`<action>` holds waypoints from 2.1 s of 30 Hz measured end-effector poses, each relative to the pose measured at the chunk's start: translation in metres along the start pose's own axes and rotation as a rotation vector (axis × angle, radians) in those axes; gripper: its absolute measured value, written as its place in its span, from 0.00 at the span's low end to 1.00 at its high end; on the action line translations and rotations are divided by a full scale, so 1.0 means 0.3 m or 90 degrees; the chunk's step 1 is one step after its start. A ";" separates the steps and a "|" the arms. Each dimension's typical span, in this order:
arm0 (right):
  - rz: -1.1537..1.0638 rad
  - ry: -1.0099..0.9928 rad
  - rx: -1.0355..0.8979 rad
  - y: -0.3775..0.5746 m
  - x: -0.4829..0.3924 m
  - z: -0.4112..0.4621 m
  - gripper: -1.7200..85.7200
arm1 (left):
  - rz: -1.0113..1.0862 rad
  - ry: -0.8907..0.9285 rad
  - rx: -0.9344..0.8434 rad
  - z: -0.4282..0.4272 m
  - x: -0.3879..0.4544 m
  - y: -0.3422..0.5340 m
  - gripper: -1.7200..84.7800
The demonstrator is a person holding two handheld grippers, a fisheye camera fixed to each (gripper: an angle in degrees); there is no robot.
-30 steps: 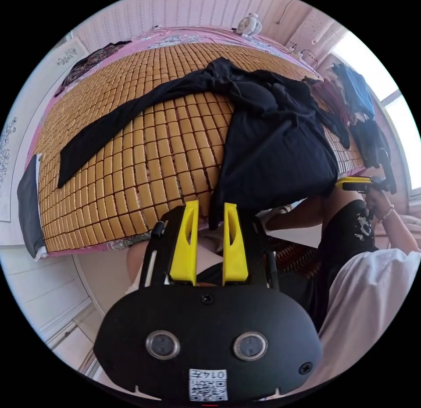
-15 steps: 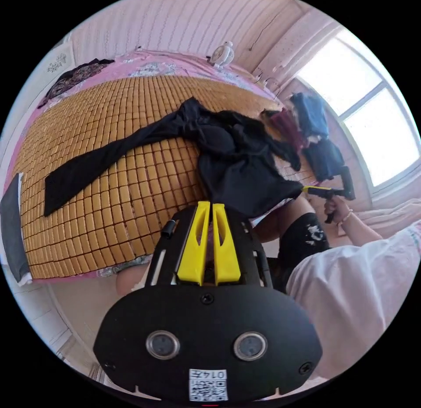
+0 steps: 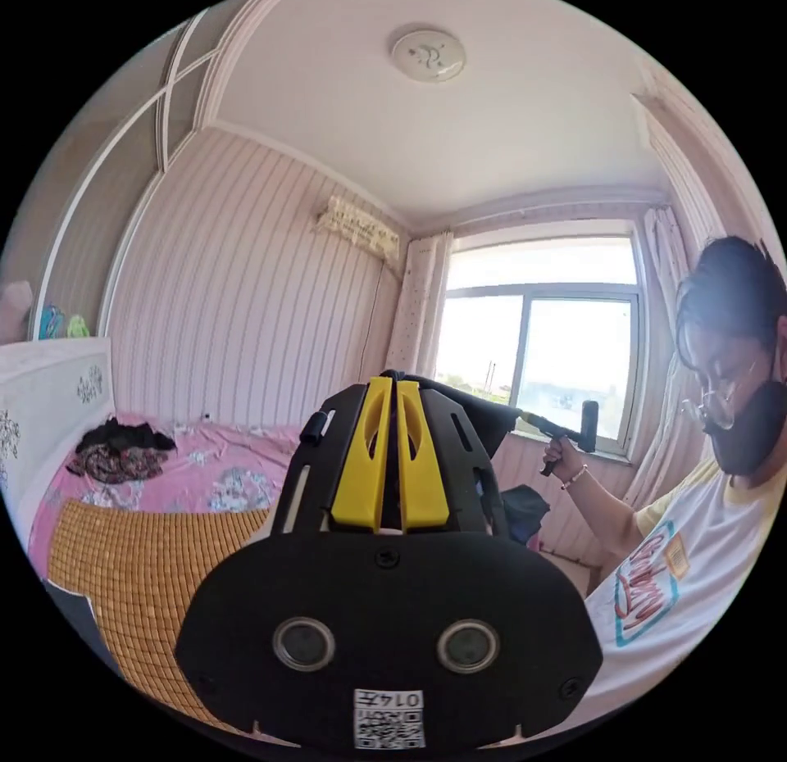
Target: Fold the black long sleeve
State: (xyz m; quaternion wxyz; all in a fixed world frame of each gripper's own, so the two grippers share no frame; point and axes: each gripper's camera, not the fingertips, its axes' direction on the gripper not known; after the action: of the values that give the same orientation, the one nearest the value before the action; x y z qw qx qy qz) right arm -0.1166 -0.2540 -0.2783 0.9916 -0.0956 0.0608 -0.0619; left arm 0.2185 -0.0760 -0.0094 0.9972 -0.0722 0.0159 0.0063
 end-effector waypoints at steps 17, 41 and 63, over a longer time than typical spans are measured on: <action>-0.046 -0.132 -0.069 -0.442 -0.063 0.352 0.01 | -0.058 -0.150 -0.052 -0.080 -0.358 -0.297 0.01; 0.257 -0.225 -0.186 0.601 0.503 1.126 0.02 | -0.127 -0.224 -0.291 0.404 -0.697 0.511 0.01; 0.312 -0.023 -0.716 2.324 -0.026 1.276 0.12 | -0.532 -0.261 -0.718 0.169 -0.653 1.973 0.04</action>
State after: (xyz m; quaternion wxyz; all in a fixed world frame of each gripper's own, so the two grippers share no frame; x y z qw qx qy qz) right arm 0.0038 0.4960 -0.0419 0.7754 -0.5888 0.0878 0.2108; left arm 0.0155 0.5150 -0.0380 0.7108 -0.5721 -0.2056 -0.3538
